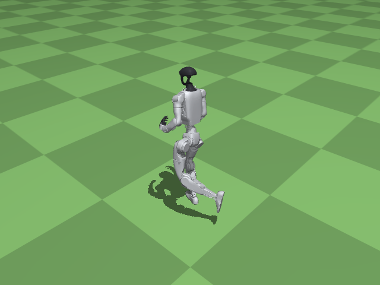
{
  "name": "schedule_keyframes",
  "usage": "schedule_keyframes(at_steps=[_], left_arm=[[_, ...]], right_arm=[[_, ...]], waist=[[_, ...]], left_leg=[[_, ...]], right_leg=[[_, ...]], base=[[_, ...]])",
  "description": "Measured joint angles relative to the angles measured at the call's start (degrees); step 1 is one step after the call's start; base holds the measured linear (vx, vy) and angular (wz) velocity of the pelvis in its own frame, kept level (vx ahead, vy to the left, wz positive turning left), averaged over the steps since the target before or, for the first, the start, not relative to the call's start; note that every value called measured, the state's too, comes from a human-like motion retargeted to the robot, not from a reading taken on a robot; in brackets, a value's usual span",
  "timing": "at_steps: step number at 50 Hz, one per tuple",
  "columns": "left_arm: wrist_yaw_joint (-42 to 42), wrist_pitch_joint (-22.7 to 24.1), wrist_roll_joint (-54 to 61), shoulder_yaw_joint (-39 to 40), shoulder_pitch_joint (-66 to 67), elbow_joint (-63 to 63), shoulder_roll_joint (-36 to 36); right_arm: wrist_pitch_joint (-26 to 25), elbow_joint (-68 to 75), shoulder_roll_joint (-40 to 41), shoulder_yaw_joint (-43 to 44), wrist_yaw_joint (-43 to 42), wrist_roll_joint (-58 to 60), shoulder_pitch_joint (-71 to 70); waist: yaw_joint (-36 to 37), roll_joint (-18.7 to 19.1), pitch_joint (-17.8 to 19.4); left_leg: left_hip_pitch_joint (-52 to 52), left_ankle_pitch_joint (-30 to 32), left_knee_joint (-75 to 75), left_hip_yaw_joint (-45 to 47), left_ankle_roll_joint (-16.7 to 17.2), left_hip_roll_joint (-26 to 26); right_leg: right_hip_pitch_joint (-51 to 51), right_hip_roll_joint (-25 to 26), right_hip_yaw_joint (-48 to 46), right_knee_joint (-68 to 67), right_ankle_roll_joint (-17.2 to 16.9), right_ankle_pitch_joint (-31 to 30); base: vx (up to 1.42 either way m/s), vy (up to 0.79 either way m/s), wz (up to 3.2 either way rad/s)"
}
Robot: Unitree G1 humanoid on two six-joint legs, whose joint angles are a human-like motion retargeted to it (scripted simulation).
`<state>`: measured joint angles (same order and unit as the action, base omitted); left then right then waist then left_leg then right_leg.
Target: Walk run
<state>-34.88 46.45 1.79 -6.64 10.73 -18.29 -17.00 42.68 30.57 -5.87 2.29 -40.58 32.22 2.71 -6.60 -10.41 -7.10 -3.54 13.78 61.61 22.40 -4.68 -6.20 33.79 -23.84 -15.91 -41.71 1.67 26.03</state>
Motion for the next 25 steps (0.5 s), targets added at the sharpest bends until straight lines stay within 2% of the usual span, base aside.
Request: schedule_keyframes(at_steps=[2,3,5,8,9,10,12,13,15,17,19,20,21,22,23,25], left_arm=[[-0.6,3.5,-1.1,1.3,5.5,-7.4,2.9],[-1.2,3.9,-1.2,2.5,6.8,-11.0,3.1],[-1.4,5.1,-0.6,4.8,9.8,-12.6,1.7],[2.4,9.2,0.4,7.7,13.2,-9.7,-2.0],[3.4,9.9,-0.1,8.0,12.7,-8.1,-2.9],[4.3,10.3,-0.9,8.1,11.7,-6.5,-3.8],[5.1,9.4,-1.9,6.0,7.0,-3.9,-5.5],[5.4,8.5,-2.2,4.3,3.7,-2.9,-6.7],[6.4,7.8,-2.6,1.4,-2.2,-1.5,-8.3],[6.8,7.8,-2.8,2.3,-7.1,-2.5,-8.1],[6.6,7.5,-1.9,2.6,-11.3,-5.0,-6.1],[5.3,7.3,-1.0,3.5,-13.4,-5.8,-4.2],[4.4,6.1,1.6,1.9,-16.1,-5.9,-2.4],[3.7,5.1,3.9,0.4,-18.2,-5.0,-1.7],[3.0,4.1,5.9,-1.1,-19.1,-2.2,-3.2],[3.1,3.3,7.0,-4.9,-20.2,3.4,-6.4]], right_arm=[[-1.4,-2.0,1.6,-3.9,2.7,0.6,-6.7],[-3.6,-4.8,1.9,-6.4,4.6,1.0,-8.8],[-8.9,-12.0,2.2,-8.9,10.0,5.4,-10.9],[-13.3,-19.8,-0.5,-6.7,16.0,12.7,-8.9],[-14.1,-21.1,-1.1,-5.5,16.0,13.4,-7.9],[-14.8,-22.0,-1.6,-4.2,15.5,13.7,-6.9],[-14.1,-19.2,-1.0,-2.2,16.1,12.7,-3.3],[-12.9,-16.4,-0.2,-0.4,18.1,12.3,-1.2],[-11.6,-10.6,1.9,3.3,21.9,12.1,3.5],[-10.5,-3.5,3.4,3.7,17.0,13.4,8.4],[-11.7,3.8,4.5,4.4,10.5,16.7,15.3],[-12.5,6.4,5.4,4.6,10.1,16.7,18.2],[-10.2,7.5,4.4,5.3,13.2,13.9,20.1],[-8.1,7.9,3.5,6.2,15.4,11.3,22.1],[-6.5,6.9,2.9,7.7,15.8,8.8,24.6],[-4.3,3.9,1.7,10.5,12.3,5.7,29.1]], waist=[[8.7,-0.8,-1.6],[11.3,1.0,-1.8],[16.8,3.1,-2.1],[25.7,0.9,-0.8],[28.5,0.4,-0.4],[31.4,0.0,-0.1],[33.4,-0.1,-0.8],[33.3,1.5,-1.6],[32.0,7.6,-1.0],[25.3,9.6,-0.2],[21.3,10.1,0.9],[17.2,11.9,0.3],[13.4,9.8,-1.1],[9.8,7.9,-2.2],[6.9,6.1,-2.6],[1.7,6.3,-2.9]], left_leg=[[-12.5,-6.4,6.8,0.7,1.3,2.9],[-19.1,-9.0,7.7,-1.6,2.2,5.0],[-28.6,-13.2,1.0,-4.4,3.2,7.2],[-34.3,-16.5,-24.3,-5.1,5.5,6.0],[-35.1,-18.5,-33.5,-6.4,6.1,6.5],[-35.8,-20.8,-42.4,-8.0,6.8,7.6],[-38.3,-25.2,-50.9,-8.5,6.8,9.4],[-38.9,-26.1,-51.4,-10.2,7.7,10.4],[-37.4,-17.6,-45.8,-17.8,4.7,10.3],[-38.3,-26.5,-28.1,-21.5,1.9,13.2],[-32.3,-36.5,-19.5,-18.4,1.7,14.8],[-27.2,-39.5,-21.0,-19.4,1.2,14.0],[-24.7,-39.5,-24.0,-17.5,1.2,10.6],[-21.1,-38.2,-28.0,-16.0,1.5,7.2],[-15.6,-34.2,-34.3,-15.4,2.5,3.7],[-5.2,-22.6,-42.5,-18.0,5.8,0.8]], right_leg=[[-8.4,3.9,2.1,6.5,-3.2,2.1],[-13.8,7.7,0.3,11.4,-4.5,0.4],[-25.4,14.5,-5.8,22.9,-7.1,-8.3],[-35.7,18.3,-0.9,30.5,-15.4,-32.6],[-38.3,19.9,-2.5,32.0,-16.5,-38.3],[-40.8,21.7,-5.7,33.1,-16.7,-42.5],[-43.8,23.6,-7.2,29.5,-16.1,-45.0],[-46.1,23.9,-13.4,25.2,-14.5,-43.8],[-47.3,28.9,-13.2,9.8,-13.1,-43.2],[-39.7,31.3,-11.2,-12.0,-14.3,-39.7],[-29.3,27.3,-9.6,-32.0,-13.0,-31.8],[-23.2,25.2,-12.6,-38.4,-11.8,-28.4],[-15.0,19.6,-11.5,-41.7,-11.6,-24.9],[-7.7,14.8,-10.4,-43.1,-11.1,-21.8],[-2.3,11.3,-9.1,-40.9,-10.0,-19.4],[3.1,5.2,-12.7,-30.2,-6.2,-16.0]], base=[[2.29,-0.12,-0.73],[2.10,-0.09,-0.51],[2.31,-0.11,-0.64],[2.07,-0.17,-1.06],[2.17,-0.31,-1.07],[1.77,-0.39,-0.88],[1.73,-0.22,-0.01],[2.64,0.02,0.82],[3.16,-0.08,1.22],[2.70,-0.29,0.89],[2.49,-0.21,0.36],[2.22,-0.16,0.97],[1.89,-0.17,0.98],[1.76,-0.28,0.74],[2.13,-0.41,0.86],[2.22,-0.44,0.95]])
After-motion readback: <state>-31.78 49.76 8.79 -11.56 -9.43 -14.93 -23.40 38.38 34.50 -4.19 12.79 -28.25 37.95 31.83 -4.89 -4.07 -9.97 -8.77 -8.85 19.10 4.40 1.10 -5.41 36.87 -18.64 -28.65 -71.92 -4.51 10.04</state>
